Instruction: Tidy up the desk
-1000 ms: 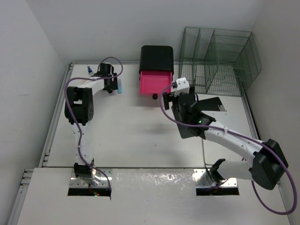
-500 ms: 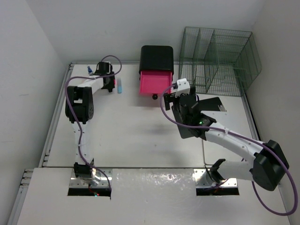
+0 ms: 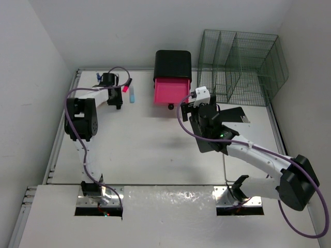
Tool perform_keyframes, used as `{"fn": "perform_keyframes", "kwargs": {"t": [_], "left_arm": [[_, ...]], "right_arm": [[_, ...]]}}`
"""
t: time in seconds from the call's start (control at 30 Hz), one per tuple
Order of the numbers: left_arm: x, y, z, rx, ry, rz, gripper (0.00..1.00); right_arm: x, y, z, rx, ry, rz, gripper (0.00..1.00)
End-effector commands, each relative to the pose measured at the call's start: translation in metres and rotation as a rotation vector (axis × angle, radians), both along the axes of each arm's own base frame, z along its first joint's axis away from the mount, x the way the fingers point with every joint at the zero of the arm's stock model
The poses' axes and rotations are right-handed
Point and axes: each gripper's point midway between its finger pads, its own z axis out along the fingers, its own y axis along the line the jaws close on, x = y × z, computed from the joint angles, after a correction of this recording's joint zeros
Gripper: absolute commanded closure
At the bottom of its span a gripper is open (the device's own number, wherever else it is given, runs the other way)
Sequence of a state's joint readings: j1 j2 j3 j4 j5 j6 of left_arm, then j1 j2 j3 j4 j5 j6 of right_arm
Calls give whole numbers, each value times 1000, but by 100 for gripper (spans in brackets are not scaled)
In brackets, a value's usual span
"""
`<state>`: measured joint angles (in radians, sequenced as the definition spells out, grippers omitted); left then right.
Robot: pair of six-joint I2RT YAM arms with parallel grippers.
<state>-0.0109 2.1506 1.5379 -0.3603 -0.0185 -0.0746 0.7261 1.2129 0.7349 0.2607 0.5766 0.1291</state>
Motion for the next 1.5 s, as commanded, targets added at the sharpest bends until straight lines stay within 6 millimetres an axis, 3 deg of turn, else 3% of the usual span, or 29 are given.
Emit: {"fn": "perform_keyframes", "kwargs": {"t": [0.0,0.03,0.07,0.13,0.17,0.23,0.27,0.33,0.37,0.43,0.47,0.53,0.57,0.6,0.63,0.67,0.83,0.93,1.07,1.17,1.2,1.23,1.3,1.47], "left_arm": [[-12,0,38,-11,-41,-34,100],[-11,1,47,-2,-66,-38,100],[-6,2,71,5,-134,-40,100],[-2,0,98,7,-209,-63,100],[2,-2,125,6,-278,-77,100],[2,-8,152,12,-337,-131,100],[1,-14,175,13,-382,-158,100],[-3,-31,199,26,-430,-263,100],[-10,-55,216,27,-462,-345,100],[-20,-86,236,90,-506,-502,100],[-35,-122,243,100,-516,-602,100],[-46,-154,246,137,-507,-736,100],[-55,-182,246,128,-504,-805,100],[-57,-194,243,130,-493,-844,100],[-55,-205,253,130,-510,-866,100],[-57,-221,238,123,-468,-903,100],[-43,-267,218,141,-425,-989,100],[-34,-283,205,188,-413,-1023,100],[-20,-287,188,260,-396,-1020,97],[-21,-288,182,265,-383,-1048,82],[-22,-288,183,264,-384,-1060,74],[-25,-289,186,258,-386,-1070,60],[-26,-289,192,253,-399,-1069,49],[-22,-285,216,268,-434,-1025,42]], "right_arm": [[2,-3,23,37,-65,-16,5],[2,-3,22,35,-64,-15,5],[2,-3,22,33,-64,-14,5],[2,-3,22,30,-65,-17,5],[2,-3,23,29,-67,-18,5],[2,-5,23,27,-67,-22,5],[2,-5,24,26,-69,-25,5],[2,-8,25,22,-73,-34,5],[2,-8,25,21,-75,-36,5],[3,-11,26,18,-77,-51,5],[3,-12,26,16,-79,-60,5],[3,-17,27,15,-78,-83,5],[4,-21,29,16,-80,-102,5],[3,-23,29,23,-76,-110,5],[3,-25,29,28,-73,-115,5],[2,-28,31,37,-74,-124,5],[-2,-44,37,62,-92,-160,5],[-3,-47,39,72,-99,-167,5],[-4,-50,40,69,-101,-169,5],[-3,-51,41,66,-102,-173,5],[-3,-51,40,63,-101,-173,5],[-3,-51,40,64,-102,-172,5],[-2,-50,40,65,-101,-170,5],[-2,-49,39,59,-99,-163,5]]}}
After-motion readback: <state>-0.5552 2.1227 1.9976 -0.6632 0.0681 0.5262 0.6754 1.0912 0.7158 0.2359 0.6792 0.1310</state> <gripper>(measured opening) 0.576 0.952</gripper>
